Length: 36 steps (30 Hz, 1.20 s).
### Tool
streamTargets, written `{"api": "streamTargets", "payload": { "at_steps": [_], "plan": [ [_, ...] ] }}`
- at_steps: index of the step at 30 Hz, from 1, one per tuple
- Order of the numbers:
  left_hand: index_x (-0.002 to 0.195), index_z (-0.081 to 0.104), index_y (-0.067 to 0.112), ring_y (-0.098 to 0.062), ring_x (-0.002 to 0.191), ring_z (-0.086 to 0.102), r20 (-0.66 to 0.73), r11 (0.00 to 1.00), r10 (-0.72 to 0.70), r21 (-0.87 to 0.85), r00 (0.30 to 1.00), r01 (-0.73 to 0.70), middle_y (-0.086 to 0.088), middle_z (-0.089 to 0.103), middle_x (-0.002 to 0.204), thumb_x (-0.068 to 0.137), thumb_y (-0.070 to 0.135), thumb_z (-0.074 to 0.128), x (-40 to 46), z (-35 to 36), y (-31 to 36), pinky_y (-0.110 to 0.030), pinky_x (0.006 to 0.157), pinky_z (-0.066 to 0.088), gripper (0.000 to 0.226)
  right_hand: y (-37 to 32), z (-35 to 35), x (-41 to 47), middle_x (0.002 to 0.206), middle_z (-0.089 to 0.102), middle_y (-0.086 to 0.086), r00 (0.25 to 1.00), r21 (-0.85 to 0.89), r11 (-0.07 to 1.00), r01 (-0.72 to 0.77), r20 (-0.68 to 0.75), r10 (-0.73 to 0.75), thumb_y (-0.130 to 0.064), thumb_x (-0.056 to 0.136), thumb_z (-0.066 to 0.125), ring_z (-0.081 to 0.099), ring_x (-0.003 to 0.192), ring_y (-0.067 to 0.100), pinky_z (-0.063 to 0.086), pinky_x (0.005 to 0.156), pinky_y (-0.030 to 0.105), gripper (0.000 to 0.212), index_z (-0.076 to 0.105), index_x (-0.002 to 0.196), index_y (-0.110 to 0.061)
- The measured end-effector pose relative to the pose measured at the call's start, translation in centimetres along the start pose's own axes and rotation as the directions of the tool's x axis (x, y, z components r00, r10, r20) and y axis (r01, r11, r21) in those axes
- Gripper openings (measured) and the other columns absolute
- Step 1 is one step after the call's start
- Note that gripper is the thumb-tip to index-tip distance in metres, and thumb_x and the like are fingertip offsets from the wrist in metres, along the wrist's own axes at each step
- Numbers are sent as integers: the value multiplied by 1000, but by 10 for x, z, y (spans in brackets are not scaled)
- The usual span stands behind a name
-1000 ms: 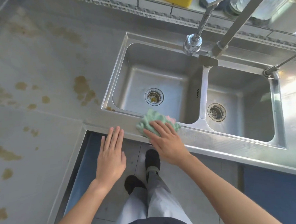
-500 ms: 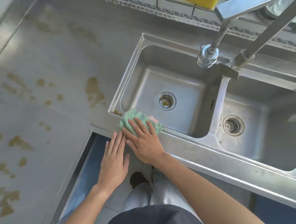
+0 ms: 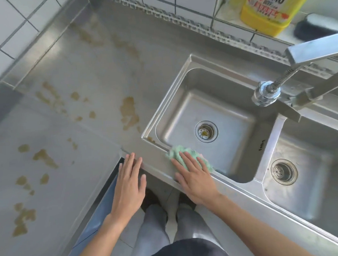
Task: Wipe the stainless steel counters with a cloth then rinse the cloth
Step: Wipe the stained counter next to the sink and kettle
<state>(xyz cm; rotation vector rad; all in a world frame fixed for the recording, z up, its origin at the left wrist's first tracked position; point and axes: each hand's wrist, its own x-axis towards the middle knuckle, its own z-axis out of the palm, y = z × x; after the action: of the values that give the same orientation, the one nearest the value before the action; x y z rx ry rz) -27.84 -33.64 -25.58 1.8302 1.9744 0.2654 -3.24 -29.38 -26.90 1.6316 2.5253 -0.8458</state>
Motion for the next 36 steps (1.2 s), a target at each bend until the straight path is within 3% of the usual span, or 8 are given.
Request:
{"api": "streamTargets", "payload": {
  "at_steps": [6, 13, 19, 25, 27, 30, 33, 36],
  "plan": [
    [155, 44, 3, -30, 161, 18, -16, 999, -13, 45, 1000, 14, -16, 31, 169, 103, 13, 57, 21, -9, -20, -52, 130, 22, 54, -76, 0, 99, 170, 22, 4, 999, 120, 993, -12, 34, 8, -46, 110, 24, 7, 159, 22, 5, 126, 52, 52, 28, 159, -30],
    [155, 45, 6, -30, 160, 24, -22, 986, 145, 88, 989, -143, -15, 35, 167, 105, 25, 45, 21, -11, -43, -50, 127, 30, 54, -31, 2, 30, 167, 28, -2, 999, 67, 997, -30, -29, 32, -46, 108, 31, 15, 158, 18, 10, 128, 48, 52, 30, 159, -35],
    [157, 44, 16, -21, 160, 23, 28, 968, 245, 50, 969, -246, -3, 33, 169, 104, 22, 50, 27, -21, -71, -47, 127, 30, 54, -45, 17, 43, 169, 25, -6, 947, 91, 953, -290, -112, 300, -46, 109, 28, 7, 158, 11, 2, 128, 41, 51, 24, 159, -41],
    [150, 53, 9, -19, 157, 31, -17, 965, 261, -24, 965, -261, -6, 41, 165, 101, 16, 56, 37, -30, -92, -47, 128, 27, 49, -127, 33, 122, 171, 10, 3, 963, -72, 975, -211, -184, 195, -44, 109, 21, 0, 159, 22, 7, 127, 55, 56, 24, 162, -26],
    [149, 53, 7, -20, 156, 33, -40, 969, 240, -44, 970, -242, -7, 43, 164, 101, 16, 54, 42, -33, -102, -46, 128, 26, 49, -131, 40, 102, 172, 12, 4, 986, -169, 982, -85, -153, 58, -40, 110, 25, 3, 160, 22, 10, 126, 56, 53, 30, 160, -24],
    [147, 55, 8, -22, 156, 33, -54, 960, 277, -14, 959, -278, -7, 43, 163, 102, 22, 50, 50, -34, -113, -45, 128, 25, 47, -114, 41, 68, 173, 8, -1, 989, -236, 964, 127, -49, -142, -37, 110, 30, 2, 160, 17, 8, 126, 51, 54, 21, 163, -27],
    [146, 56, 10, -23, 157, 31, -59, 968, 249, -3, 967, -249, -8, 41, 165, 105, 28, 47, 60, -37, -120, -46, 127, 27, 46, -105, 26, 78, 172, 9, -4, 991, -217, 968, 124, -28, -134, -37, 111, 30, -2, 159, 12, 7, 127, 47, 58, 8, 164, -31],
    [150, 52, 11, -20, 159, 27, -52, 974, 225, 17, 973, -225, -7, 38, 167, 108, 33, 39, 64, -38, -124, -46, 128, 27, 49, -114, 9, 131, 171, 8, -8, 994, -64, 998, 2, -105, -9, -38, 111, 27, -7, 158, 7, 7, 129, 46, 62, -4, 164, -27]
  ]
}}
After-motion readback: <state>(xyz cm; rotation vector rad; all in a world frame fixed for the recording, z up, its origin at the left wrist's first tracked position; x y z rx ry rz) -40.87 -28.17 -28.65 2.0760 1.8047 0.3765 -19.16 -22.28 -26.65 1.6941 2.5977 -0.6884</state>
